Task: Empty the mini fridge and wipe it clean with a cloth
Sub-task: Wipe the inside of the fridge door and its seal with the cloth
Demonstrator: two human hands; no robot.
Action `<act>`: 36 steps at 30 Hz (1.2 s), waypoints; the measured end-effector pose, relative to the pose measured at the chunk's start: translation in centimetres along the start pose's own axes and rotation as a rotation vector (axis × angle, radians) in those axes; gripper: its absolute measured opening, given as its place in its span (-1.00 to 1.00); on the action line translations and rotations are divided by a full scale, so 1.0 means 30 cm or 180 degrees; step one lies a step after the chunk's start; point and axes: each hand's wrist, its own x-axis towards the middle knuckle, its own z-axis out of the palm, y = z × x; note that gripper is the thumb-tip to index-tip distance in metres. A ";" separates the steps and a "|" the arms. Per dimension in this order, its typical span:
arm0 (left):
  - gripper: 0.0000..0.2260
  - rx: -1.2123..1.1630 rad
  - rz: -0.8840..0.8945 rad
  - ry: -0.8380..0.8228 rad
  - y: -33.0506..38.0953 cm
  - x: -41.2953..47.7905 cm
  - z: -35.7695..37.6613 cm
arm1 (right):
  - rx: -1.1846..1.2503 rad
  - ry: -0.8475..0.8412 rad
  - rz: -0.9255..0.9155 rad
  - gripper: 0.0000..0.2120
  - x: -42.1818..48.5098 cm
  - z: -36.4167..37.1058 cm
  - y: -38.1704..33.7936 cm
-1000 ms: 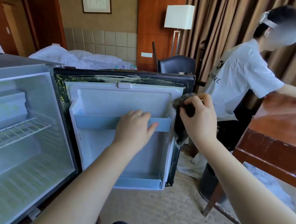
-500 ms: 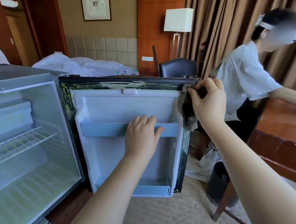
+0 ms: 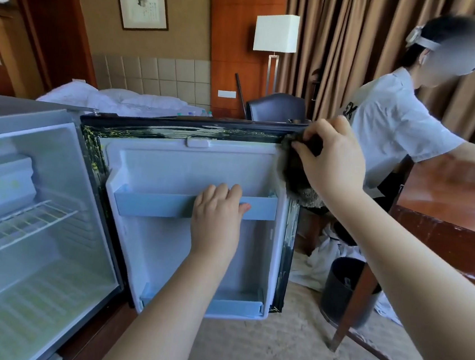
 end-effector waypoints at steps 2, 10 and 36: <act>-0.69 -0.0061 0.0005 -0.0008 -0.003 0.001 -0.003 | 0.0042 -0.0039 0.0016 -0.81 0.005 0.015 -0.001; -0.70 -0.0167 -0.0043 -0.0158 -0.007 0.010 -0.007 | 0.0194 -0.0617 0.0504 -0.84 -0.079 0.023 0.036; -0.81 -0.0752 -0.0197 -0.0241 -0.025 -0.010 -0.036 | 0.0334 -0.0509 0.0947 -0.85 -0.043 -0.018 -0.011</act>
